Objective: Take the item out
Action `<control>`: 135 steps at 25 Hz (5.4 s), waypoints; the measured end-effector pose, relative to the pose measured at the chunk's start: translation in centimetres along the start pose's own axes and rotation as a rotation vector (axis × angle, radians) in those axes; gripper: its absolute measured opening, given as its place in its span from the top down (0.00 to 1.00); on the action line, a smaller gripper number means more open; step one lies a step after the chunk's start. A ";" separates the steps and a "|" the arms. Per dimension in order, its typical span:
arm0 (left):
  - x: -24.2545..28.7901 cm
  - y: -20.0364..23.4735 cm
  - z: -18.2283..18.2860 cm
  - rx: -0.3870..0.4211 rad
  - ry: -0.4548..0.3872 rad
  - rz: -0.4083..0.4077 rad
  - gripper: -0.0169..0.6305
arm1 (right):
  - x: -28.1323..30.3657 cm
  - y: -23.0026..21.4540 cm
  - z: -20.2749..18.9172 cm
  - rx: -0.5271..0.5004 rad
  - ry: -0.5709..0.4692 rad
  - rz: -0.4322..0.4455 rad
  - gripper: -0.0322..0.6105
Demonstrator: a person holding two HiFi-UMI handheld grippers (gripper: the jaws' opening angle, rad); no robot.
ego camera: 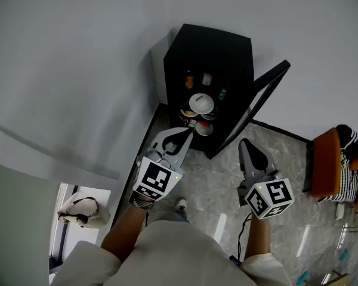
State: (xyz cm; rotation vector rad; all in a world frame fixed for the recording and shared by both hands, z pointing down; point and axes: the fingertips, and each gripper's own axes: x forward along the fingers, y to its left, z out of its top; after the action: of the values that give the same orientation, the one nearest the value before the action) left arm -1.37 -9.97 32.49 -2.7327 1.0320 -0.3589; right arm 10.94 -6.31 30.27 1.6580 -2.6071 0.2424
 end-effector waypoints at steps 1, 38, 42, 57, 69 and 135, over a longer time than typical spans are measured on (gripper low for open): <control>0.4 0.6 -0.2 0.001 0.000 -0.001 0.97 | 0.7 -0.3 0.0 0.004 -0.002 -0.008 0.94; 16.7 7.9 -11.0 -0.282 0.100 0.037 0.89 | 14.2 -8.2 -6.0 -0.065 0.132 0.008 0.94; 18.6 7.4 -14.0 -0.294 0.168 0.024 0.86 | 15.3 -9.5 -7.3 -0.053 0.151 0.001 0.94; 22.1 9.6 -27.6 -0.891 0.219 0.170 0.80 | 18.3 -12.0 -11.6 -0.010 0.209 -0.030 0.94; 25.0 8.3 -35.5 -1.379 0.125 0.077 0.64 | 18.3 -12.7 -15.1 0.024 0.280 -0.041 0.94; 29.0 6.9 -41.1 -1.978 -0.066 0.145 0.95 | 16.4 -13.3 -20.2 0.064 0.372 -0.006 0.94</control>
State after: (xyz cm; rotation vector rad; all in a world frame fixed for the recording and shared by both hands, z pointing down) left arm 3.32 -38.51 74.19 -3.7440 2.2704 1.6855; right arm 14.96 -23.44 53.60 1.4687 -2.3378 0.5779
